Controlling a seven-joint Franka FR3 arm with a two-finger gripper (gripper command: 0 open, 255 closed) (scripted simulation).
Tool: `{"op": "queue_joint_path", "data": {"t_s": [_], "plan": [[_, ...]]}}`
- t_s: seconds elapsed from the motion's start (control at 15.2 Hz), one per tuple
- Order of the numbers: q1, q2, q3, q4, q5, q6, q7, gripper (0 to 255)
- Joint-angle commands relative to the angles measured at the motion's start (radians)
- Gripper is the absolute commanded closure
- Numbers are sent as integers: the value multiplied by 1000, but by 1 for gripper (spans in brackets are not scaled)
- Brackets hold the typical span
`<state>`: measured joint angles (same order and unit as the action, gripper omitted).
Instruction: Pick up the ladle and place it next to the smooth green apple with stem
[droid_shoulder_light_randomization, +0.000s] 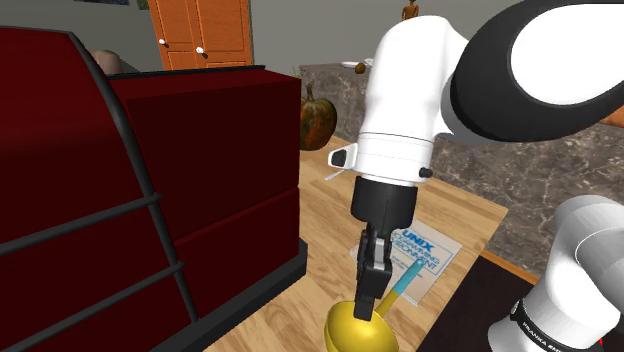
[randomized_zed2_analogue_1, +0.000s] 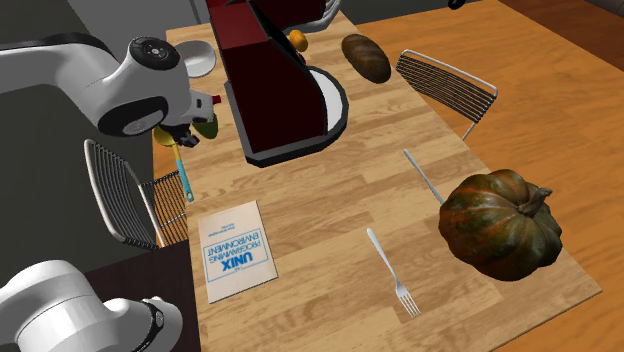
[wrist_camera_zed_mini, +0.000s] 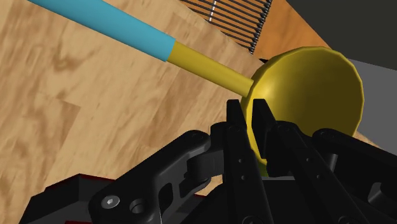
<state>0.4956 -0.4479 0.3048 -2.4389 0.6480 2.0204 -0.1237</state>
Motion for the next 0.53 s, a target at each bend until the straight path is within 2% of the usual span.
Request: {"op": "queue_joint_path", "data": {"t_s": [0.0, 0.46], "plan": [[2, 11, 4, -18, 8, 26, -13, 255], [10, 53, 19, -75, 38, 119, -58, 255]]}}
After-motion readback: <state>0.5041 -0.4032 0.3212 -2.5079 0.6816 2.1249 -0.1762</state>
